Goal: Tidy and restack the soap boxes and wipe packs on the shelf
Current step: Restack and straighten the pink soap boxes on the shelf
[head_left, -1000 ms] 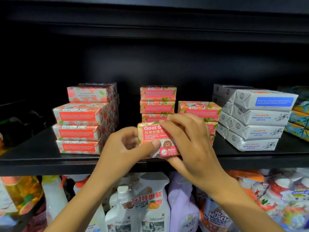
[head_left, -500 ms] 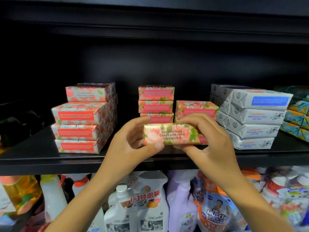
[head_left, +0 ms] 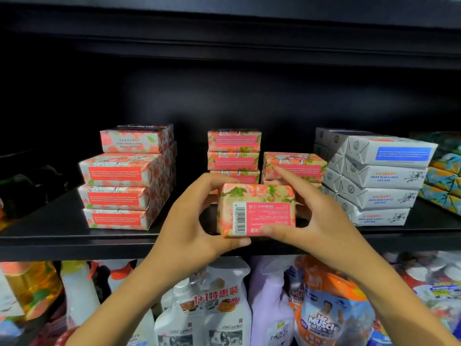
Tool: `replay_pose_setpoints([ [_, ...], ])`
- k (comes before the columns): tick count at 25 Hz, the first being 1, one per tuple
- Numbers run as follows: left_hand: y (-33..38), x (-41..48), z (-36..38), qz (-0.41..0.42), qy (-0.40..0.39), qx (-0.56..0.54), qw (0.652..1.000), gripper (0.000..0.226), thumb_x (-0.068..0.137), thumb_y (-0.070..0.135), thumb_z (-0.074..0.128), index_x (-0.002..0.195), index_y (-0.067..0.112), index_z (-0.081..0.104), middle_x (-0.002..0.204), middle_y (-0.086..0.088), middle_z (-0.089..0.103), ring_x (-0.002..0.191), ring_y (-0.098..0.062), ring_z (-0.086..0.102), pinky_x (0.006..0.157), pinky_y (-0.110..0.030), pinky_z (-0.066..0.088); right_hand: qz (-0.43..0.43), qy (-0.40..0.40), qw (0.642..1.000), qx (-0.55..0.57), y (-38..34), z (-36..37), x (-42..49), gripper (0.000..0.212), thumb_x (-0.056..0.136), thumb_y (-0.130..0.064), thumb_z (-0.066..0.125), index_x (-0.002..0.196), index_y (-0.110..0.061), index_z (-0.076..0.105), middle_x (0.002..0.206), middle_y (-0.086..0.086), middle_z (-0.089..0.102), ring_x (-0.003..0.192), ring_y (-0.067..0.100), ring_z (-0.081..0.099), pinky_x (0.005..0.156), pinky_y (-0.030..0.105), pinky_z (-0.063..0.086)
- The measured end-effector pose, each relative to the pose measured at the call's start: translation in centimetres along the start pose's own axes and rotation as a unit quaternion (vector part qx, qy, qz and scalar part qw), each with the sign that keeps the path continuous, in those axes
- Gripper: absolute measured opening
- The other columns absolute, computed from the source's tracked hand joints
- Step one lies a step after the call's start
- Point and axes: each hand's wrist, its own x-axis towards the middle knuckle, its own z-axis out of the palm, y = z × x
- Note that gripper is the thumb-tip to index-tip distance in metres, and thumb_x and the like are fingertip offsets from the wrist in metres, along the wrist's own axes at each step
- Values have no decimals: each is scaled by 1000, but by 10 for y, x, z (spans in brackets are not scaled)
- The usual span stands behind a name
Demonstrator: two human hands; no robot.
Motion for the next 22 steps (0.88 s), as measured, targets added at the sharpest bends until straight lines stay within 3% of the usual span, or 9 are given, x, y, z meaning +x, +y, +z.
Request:
replay_pose_setpoints([
  [3, -4, 0, 6, 37, 13, 55, 998, 63, 66, 26, 82, 121, 24, 51, 125, 6, 53, 121, -14, 52, 97, -35, 47, -13, 36, 998, -53, -3, -1, 3, 72, 62, -31, 82, 127, -23, 54, 116, -20, 51, 108, -7, 48, 92, 11, 39],
  [5, -8, -1, 5, 23, -1, 58, 998, 71, 65, 30, 83, 126, 29, 47, 131, 7, 50, 126, -14, 47, 100, -35, 45, -38, 75, 995, -57, -3, 1, 0, 63, 59, -21, 85, 117, -16, 61, 111, -11, 55, 102, -3, 50, 86, 8, 39],
  [8, -7, -1, 4, -82, -43, -44, 995, 87, 57, 51, 82, 132, 35, 42, 132, 12, 53, 122, -6, 51, 96, -24, 47, -108, 155, 976, -107, 2, 11, -4, 55, 61, -8, 85, 110, -12, 60, 109, -2, 54, 99, 3, 49, 83, 4, 37],
  [10, -6, 1, 6, -157, -24, -110, 981, 88, 52, 60, 78, 128, 27, 49, 125, 7, 60, 115, -9, 58, 93, -28, 50, -160, 186, 962, -121, 6, 16, -4, 49, 64, 1, 78, 107, -10, 58, 107, 0, 52, 99, 9, 50, 83, 11, 40],
  [13, -5, 4, 9, -184, -4, -182, 966, 63, 55, 34, 88, 110, 14, 64, 102, 2, 72, 94, -11, 68, 73, -21, 54, -235, 189, 941, -152, 10, 22, -4, 48, 60, 13, 59, 101, -11, 49, 105, 0, 50, 97, 17, 51, 80, 24, 43],
  [15, -4, 3, 9, -161, 5, -180, 970, 59, 52, 11, 91, 104, 8, 64, 95, 2, 73, 85, -9, 70, 67, -15, 52, -238, 173, 937, -191, 12, 24, -4, 57, 54, 18, 60, 101, -11, 46, 107, 6, 55, 100, 21, 52, 81, 30, 45],
  [17, -5, 3, 7, -132, 14, -167, 977, 62, 50, 5, 89, 106, 6, 62, 100, 0, 72, 92, -11, 69, 73, -15, 52, -212, 137, 939, -232, 13, 22, -3, 64, 56, 11, 69, 112, -11, 49, 118, 10, 57, 112, 22, 51, 89, 32, 46],
  [19, -7, 3, 5, -98, 19, -140, 985, 65, 51, 6, 87, 110, 9, 60, 106, 0, 69, 101, -12, 66, 80, -18, 51, -188, 89, 949, -239, 13, 16, -2, 64, 65, -13, 77, 125, -10, 52, 132, 6, 50, 124, 18, 43, 99, 32, 42],
  [22, -8, 2, 7, -53, 12, -99, 994, 68, 53, 11, 87, 114, 16, 57, 110, 6, 66, 108, -12, 62, 85, -19, 50, -170, 44, 963, -206, 9, 8, -1, 71, 70, -40, 71, 130, -10, 50, 133, -2, 48, 125, 12, 41, 101, 28, 38],
])
